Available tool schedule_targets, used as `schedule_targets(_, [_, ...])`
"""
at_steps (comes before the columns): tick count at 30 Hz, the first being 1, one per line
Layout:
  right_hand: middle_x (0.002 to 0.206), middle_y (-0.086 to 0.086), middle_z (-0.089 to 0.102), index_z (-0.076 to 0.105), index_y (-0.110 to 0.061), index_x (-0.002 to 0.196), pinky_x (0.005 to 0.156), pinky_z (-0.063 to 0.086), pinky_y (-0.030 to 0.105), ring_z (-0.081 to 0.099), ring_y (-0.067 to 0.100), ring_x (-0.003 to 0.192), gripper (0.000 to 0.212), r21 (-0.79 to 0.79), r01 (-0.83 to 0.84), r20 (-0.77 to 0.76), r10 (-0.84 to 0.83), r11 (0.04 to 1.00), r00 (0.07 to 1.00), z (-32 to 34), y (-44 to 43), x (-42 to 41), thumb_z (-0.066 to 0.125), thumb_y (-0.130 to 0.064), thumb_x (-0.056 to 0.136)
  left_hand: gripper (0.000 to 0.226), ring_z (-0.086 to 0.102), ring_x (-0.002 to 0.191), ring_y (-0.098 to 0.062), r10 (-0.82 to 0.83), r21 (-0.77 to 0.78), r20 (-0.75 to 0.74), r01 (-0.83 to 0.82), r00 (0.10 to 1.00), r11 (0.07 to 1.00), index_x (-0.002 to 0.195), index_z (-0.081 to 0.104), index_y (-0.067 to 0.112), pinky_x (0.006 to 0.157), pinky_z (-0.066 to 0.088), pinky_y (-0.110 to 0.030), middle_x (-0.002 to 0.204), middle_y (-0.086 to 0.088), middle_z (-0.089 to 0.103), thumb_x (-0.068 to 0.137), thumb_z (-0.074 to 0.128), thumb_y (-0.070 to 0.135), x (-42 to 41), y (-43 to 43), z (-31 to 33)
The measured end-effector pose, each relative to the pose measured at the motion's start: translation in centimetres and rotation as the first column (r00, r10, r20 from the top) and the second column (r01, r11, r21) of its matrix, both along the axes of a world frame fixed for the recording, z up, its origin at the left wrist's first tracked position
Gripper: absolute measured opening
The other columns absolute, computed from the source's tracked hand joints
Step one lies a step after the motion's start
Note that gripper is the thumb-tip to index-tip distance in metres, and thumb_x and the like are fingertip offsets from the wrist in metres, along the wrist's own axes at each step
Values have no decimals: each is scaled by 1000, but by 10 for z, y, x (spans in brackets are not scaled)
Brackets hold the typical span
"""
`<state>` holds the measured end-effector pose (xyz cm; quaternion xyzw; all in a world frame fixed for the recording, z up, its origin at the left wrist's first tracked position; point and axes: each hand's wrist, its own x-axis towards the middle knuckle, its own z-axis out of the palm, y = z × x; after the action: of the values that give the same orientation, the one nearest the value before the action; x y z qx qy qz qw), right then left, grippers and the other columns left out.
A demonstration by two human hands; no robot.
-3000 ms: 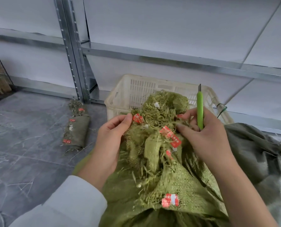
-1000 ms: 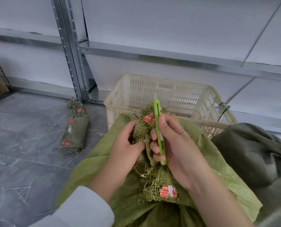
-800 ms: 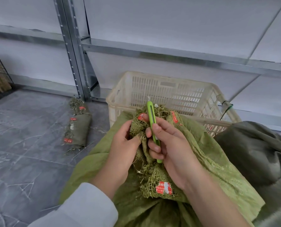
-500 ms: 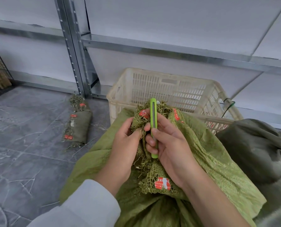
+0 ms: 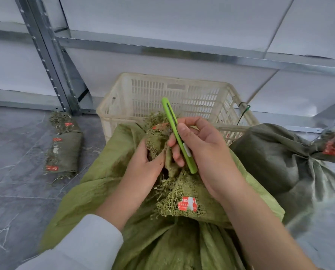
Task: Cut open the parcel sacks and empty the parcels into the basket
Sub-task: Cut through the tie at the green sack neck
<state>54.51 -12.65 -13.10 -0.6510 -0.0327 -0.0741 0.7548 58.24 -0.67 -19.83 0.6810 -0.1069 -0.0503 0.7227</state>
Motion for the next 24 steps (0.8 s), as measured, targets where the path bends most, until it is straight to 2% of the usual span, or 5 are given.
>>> schedule_targets(6, [86, 6, 66, 55, -14, 100, 52, 50, 21, 59, 8, 58, 4, -170, 408, -97, -427, 897, 899, 2, -89, -9, 52, -12, 99, 31, 63, 92, 14, -14, -28, 164, 19, 986, 999, 106, 59, 48, 70, 46, -1, 99, 34, 67, 87, 68, 26, -13, -61, -2])
schedule_targets(10, [94, 0, 61, 49, -20, 104, 70, 52, 35, 60, 14, 79, 10, -586, 582, 15, -710, 564, 704, -20, -162, -11, 49, -12, 98, 33, 61, 91, 18, 5, -97, 178, 13, 984, 995, 104, 58, 42, 73, 44, 0, 92, 39, 66, 84, 67, 18, -18, -93, -4])
schedule_targets(13, [87, -3, 58, 47, -20, 105, 72, 41, 35, 54, 21, 79, 16, -811, 542, 220, -746, 218, 629, -46, -198, -12, 52, -9, 95, 30, 61, 87, 19, -21, -121, 175, 42, 984, 992, 102, 57, 40, 72, 43, 0, 88, 40, 66, 76, 65, 25, -21, -107, -6])
schedule_targets(17, [81, 1, 58, 47, -19, 91, 63, 44, 36, 57, 26, 75, 11, -820, 525, 186, -761, 228, 621, -68, -224, -12, 55, -14, 95, 29, 60, 86, 20, 8, -99, 169, 9, 986, 995, 101, 56, 39, 69, 43, 2, 86, 41, 65, 77, 64, 25, -20, -110, -9])
schedule_targets(24, [108, 4, 59, 71, -16, 104, 94, 37, 39, 53, 26, 101, 23, -875, 483, 366, -708, -40, 604, -78, -228, -14, 56, -4, 92, 38, 60, 87, 20, 17, -49, 192, -8, 981, 999, 104, 57, 38, 70, 43, 2, 86, 41, 65, 86, 64, 5, -18, -106, -13])
